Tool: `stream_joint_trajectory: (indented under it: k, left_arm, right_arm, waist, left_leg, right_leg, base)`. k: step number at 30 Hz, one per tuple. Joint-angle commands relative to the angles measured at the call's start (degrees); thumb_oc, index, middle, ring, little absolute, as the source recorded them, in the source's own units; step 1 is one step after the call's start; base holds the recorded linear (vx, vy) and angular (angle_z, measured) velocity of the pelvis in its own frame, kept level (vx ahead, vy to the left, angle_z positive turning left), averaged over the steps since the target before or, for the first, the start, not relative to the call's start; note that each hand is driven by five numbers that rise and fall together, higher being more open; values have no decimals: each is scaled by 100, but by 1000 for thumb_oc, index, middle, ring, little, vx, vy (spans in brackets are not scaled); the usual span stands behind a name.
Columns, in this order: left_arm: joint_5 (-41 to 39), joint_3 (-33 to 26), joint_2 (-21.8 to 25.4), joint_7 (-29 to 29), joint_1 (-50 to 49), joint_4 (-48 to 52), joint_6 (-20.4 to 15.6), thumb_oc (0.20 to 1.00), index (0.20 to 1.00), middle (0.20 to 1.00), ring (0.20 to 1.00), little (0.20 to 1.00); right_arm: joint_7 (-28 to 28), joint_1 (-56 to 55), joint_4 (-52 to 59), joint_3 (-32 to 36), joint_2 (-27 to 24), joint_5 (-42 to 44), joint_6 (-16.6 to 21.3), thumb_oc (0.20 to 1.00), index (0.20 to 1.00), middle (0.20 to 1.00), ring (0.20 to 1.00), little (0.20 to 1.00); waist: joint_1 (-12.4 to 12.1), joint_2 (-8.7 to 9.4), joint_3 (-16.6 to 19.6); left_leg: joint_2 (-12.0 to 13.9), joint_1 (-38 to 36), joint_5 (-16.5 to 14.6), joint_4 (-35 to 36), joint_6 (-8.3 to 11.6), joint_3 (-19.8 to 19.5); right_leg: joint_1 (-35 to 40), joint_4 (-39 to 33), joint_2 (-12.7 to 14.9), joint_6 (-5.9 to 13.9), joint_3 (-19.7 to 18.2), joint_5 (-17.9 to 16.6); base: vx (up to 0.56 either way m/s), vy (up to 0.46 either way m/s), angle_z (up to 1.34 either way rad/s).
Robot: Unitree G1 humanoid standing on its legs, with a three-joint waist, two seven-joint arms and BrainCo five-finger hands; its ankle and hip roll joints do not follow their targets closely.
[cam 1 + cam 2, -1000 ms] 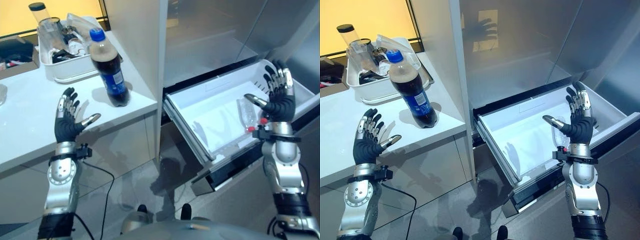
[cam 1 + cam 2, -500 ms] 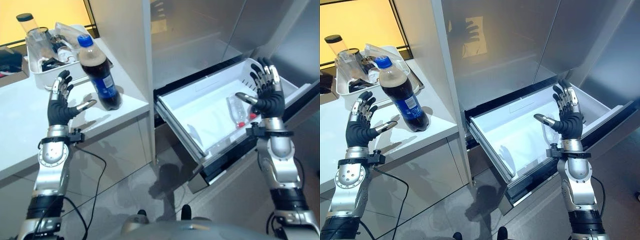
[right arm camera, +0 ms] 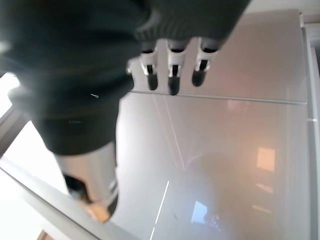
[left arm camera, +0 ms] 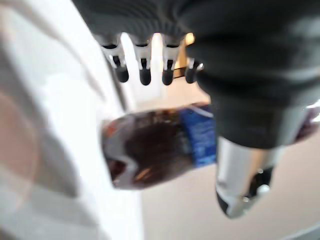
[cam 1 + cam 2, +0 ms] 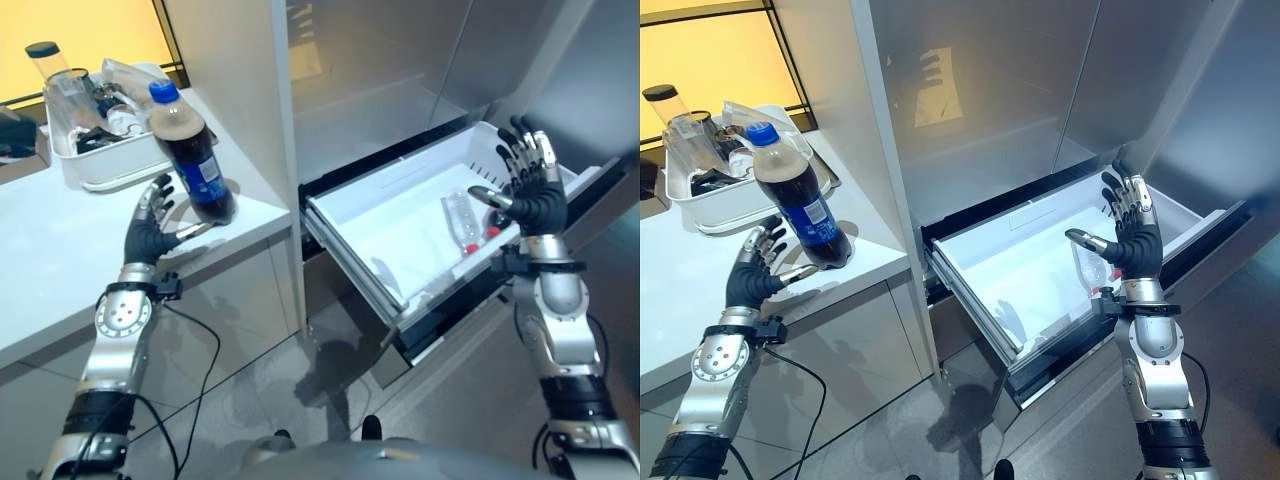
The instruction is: Take the drinks into the refrigerator
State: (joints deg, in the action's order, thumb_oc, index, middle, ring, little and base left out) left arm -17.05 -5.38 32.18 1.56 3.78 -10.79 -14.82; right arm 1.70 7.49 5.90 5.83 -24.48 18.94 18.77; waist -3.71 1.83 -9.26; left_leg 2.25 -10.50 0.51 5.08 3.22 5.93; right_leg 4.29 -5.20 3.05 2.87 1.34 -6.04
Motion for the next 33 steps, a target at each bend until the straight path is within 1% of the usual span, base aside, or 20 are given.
stream_joint_trajectory:
  k: [1, 9, 19, 26, 33]
  left_arm:
    - [-23, 98, 243, -99, 561, -170, -175, 1000, 1000, 1000, 1000, 1000]
    - [-68, 209, 234, -229, 554, -51, -127, 1000, 1000, 1000, 1000, 1000]
    - [-46, 373, 216, -284, 728, 21, -94, 1000, 1000, 1000, 1000, 1000]
    - [12, 668, 336, -76, 1454, -317, -59, 1000, 1000, 1000, 1000, 1000]
    - [183, 866, 379, 78, 1968, -639, -22, 1000, 1000, 1000, 1000, 1000]
  right_arm:
    - [-34, 373, 288, 117, -100, 212, 205, 1000, 1000, 1000, 1000, 1000]
    - [-91, 338, 306, 126, -98, 266, 182, 1000, 1000, 1000, 1000, 1000]
    - [-142, 374, 362, 153, -91, 393, 167, 1000, 1000, 1000, 1000, 1000]
    - [-208, 446, 431, -9, -100, 477, 141, 1000, 1000, 1000, 1000, 1000]
    - [-266, 415, 504, -63, -113, 483, 144, 1000, 1000, 1000, 1000, 1000]
  waist:
    - [-6, 49, 16]
    - [24, 64, 24]
    - [65, 145, 32]
    - [81, 274, 23]
    - [130, 292, 18]
  left_leg:
    - [-158, -127, -467, -8, -210, -346]
    - [-143, -137, -469, -8, -201, -325]
    - [-132, -139, -475, -8, -204, -309]
    - [-103, -130, -475, -8, -198, -289]
    - [-88, -148, -483, -8, -178, -289]
  right_leg:
    - [136, 573, 85, 308, 29, 593]
    - [130, 568, 54, 300, -13, 587]
    - [114, 576, 29, 305, -36, 566]
    - [88, 584, -10, 307, -53, 549]
    - [107, 541, -26, 301, -66, 539]
  base:
    - [0, 0, 0]
    - [0, 0, 0]
    - [0, 0, 0]
    - [0, 0, 0]
    - [0, -1, 0]
